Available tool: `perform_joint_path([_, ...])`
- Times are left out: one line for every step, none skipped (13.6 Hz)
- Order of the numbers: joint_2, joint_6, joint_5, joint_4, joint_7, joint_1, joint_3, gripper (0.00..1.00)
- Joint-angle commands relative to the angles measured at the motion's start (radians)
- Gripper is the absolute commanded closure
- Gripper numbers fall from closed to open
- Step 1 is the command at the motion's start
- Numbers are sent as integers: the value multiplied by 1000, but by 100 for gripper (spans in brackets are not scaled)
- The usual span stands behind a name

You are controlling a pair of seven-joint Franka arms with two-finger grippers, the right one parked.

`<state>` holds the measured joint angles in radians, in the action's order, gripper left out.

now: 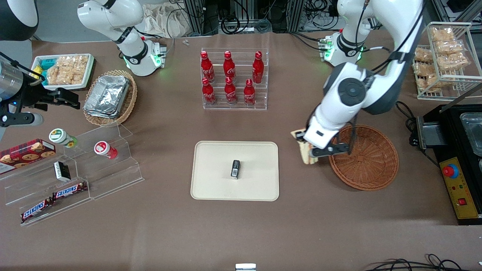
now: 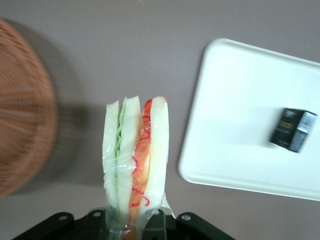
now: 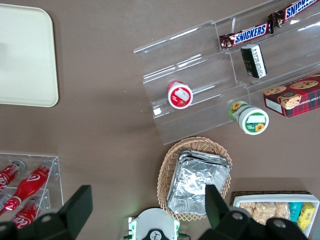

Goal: Place sandwich from basket to tray
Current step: 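Lift the sandwich and carry it toward the cream tray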

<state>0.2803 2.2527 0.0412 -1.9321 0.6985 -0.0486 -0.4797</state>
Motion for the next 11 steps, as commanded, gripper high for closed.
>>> perform_joint_path([114,5,34,91,41,-78,1,100])
perform_joint_path([161,13,87,120,59,-108,1,100])
perform_joint_path([213,21,127,155,73,-143,3,100])
perform_joint_path([274,22,175,206,73,-149,4,100])
perform_joint_path([333,28,225,258,72,-151,4,100])
perform_joint_path([377,51,279,286,73,-152,4,100])
perform_joint_path([404,106,322,289,65,-151,6,100])
perform_joint_path([421,144,369,286,49,-152,4,100])
perform_joint_path([447,154,429,291,30,-152,6,92])
perform_joint_path([467,157,478,292,24,-151,4,79])
perform_joint_path([480,166,496,292,29,-151,4,66])
